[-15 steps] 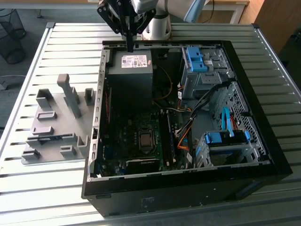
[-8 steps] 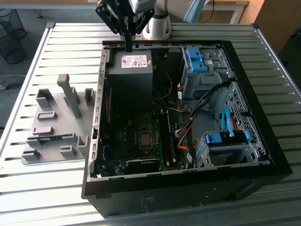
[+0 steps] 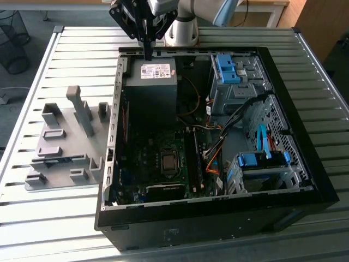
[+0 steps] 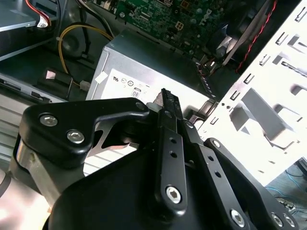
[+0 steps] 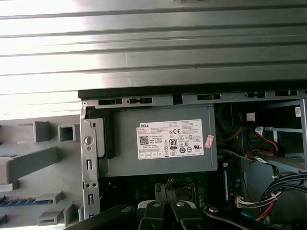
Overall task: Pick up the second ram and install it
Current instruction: 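Reach for the second ram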
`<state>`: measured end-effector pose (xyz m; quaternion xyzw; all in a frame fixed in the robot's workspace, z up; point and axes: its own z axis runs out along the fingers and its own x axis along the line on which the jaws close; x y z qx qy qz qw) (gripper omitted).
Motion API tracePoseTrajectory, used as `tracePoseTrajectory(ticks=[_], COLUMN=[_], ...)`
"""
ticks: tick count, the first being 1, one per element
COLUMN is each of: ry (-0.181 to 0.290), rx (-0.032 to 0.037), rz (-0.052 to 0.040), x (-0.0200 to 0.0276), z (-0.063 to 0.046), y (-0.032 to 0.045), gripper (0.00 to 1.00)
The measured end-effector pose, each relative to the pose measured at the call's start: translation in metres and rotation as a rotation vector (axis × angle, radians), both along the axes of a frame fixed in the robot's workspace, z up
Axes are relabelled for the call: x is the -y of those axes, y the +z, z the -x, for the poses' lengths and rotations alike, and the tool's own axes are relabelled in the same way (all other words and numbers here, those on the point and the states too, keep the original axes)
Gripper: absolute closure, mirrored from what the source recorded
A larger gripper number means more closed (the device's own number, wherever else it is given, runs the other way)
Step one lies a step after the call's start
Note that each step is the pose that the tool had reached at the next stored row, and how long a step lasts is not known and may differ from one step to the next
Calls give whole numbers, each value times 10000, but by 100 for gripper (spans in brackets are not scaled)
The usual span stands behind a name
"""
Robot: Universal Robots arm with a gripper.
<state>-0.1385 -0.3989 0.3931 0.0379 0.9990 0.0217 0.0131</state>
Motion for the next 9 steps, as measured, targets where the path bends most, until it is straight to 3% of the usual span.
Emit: tracePoseTrajectory(ticks=[9], ry=[0], rx=[-1], rz=[1], x=[0], z=[38], y=[-1], gripper=[90])
